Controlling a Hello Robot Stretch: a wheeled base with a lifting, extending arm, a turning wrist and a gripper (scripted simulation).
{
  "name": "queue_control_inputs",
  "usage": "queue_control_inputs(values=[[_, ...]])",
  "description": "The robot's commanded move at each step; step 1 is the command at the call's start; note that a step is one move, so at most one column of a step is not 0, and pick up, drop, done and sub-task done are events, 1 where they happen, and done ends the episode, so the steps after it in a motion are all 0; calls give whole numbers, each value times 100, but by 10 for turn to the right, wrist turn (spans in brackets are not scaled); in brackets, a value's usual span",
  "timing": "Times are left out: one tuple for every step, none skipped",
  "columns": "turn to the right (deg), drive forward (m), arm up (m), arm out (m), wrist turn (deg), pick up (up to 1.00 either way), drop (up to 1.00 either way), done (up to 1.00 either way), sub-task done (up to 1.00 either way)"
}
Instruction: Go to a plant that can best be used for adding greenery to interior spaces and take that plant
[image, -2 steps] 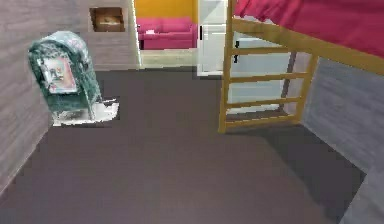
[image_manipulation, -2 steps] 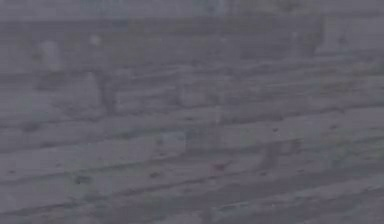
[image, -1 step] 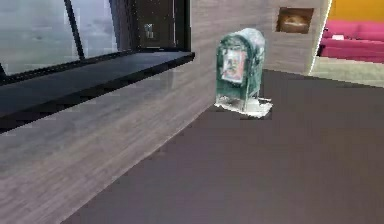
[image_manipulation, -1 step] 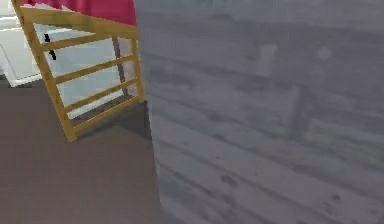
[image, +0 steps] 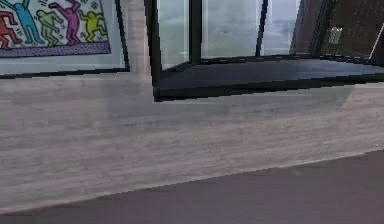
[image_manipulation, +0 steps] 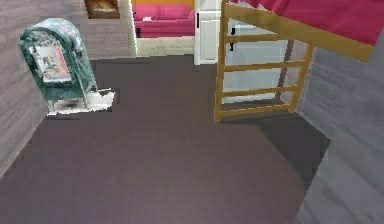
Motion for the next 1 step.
queue_control_inputs(values=[[0,10,0,0,0,0,0,0,0]])
